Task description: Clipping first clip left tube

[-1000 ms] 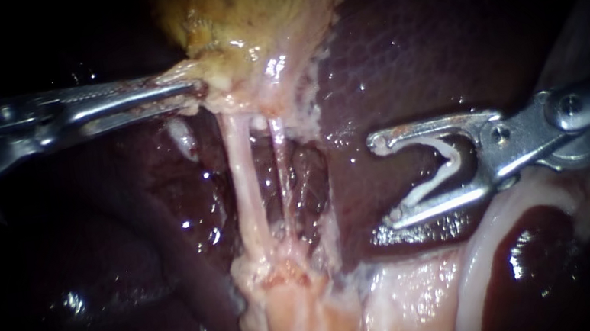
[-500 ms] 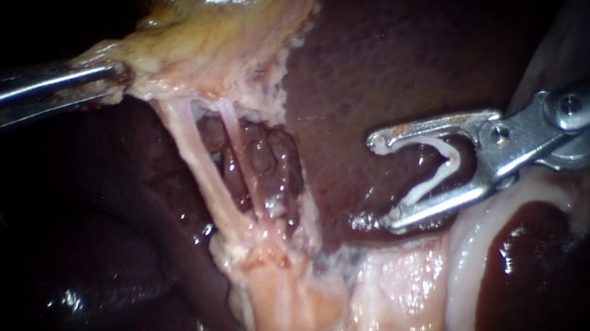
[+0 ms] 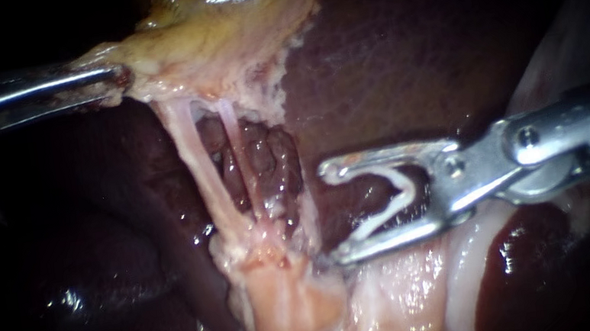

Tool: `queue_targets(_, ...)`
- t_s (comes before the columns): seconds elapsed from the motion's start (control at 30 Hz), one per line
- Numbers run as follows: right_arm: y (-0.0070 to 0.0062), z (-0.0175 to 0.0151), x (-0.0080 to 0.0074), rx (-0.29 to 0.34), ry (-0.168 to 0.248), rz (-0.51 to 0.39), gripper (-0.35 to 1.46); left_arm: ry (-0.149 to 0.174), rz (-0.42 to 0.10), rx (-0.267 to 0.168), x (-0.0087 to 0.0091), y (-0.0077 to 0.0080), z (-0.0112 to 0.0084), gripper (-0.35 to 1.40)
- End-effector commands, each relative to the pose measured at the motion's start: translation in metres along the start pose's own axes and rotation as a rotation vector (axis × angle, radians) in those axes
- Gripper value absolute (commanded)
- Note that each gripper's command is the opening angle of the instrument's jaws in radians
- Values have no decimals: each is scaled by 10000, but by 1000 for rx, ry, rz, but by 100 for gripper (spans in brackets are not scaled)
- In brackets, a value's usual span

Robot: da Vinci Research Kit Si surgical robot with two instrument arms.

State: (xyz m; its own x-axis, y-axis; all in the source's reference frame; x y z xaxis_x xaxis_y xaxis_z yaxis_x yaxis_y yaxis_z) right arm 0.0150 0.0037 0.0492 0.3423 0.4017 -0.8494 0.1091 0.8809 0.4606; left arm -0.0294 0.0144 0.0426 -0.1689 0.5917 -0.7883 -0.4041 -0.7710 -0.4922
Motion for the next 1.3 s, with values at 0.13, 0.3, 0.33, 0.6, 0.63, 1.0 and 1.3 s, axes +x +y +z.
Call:
queue_targets(0.13,-1,24,-2,0,-2,25,50,0,0,0,0,0,1,-35)
queue_targets(0.3,2,47,-12,-1,-3,42,50,0,1,1,0,1,1,-35)
queue_targets(0.33,3,52,-14,-1,-4,47,50,0,1,1,0,1,1,-35)
queue_targets(0.6,22,74,-41,-18,-17,53,50,0,7,1,1,5,1,-35)
queue_targets(0.63,26,75,-46,-20,-24,52,50,0,7,1,1,6,1,-35)
queue_targets(1.0,46,101,-59,-18,-37,52,50,0,7,2,2,8,2,-35)
queue_targets(1.3,35,135,-50,33,-13,49,50,0,8,3,1,9,3,-35)
